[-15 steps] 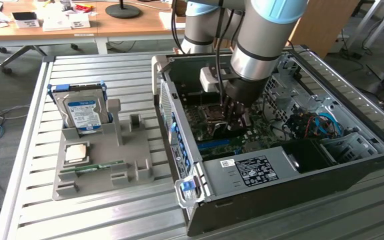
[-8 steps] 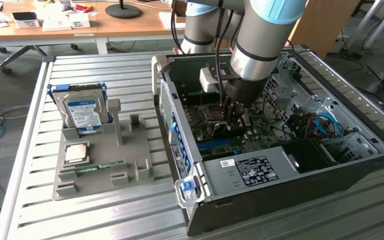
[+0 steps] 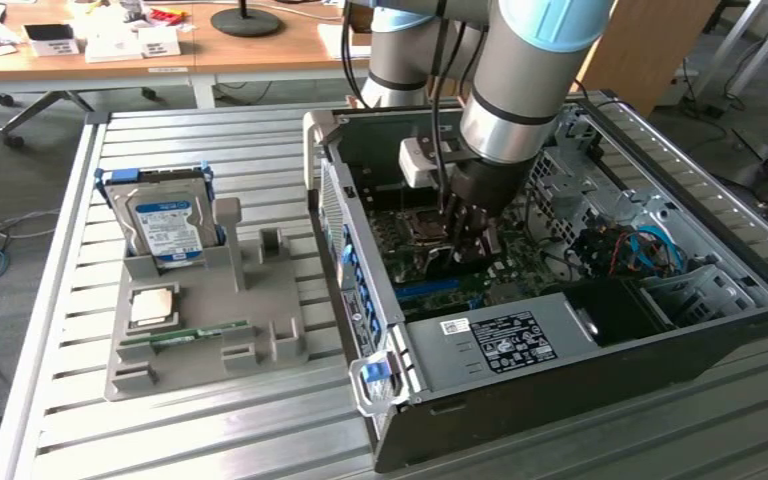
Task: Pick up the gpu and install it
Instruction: 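Insert the gpu into the slot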
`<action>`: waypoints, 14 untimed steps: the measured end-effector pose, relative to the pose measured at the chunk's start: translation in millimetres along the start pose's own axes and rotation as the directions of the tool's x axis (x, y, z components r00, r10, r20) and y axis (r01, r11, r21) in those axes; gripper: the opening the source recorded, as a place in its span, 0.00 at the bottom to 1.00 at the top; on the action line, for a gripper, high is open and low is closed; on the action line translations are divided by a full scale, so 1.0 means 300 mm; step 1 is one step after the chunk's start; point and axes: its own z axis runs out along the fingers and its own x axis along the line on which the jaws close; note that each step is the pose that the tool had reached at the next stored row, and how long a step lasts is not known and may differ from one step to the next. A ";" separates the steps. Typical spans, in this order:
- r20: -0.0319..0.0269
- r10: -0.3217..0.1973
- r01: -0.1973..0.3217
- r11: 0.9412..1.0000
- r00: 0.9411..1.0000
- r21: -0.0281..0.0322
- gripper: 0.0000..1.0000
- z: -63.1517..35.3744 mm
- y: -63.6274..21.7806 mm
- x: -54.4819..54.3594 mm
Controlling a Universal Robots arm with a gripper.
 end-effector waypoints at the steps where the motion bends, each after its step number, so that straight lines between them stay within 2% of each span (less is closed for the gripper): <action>1: 0.000 0.000 0.000 1.000 1.000 0.000 0.27 0.001 0.000 0.000; 14: 0.000 0.000 0.000 1.000 1.000 0.000 0.27 0.012 0.003 0.002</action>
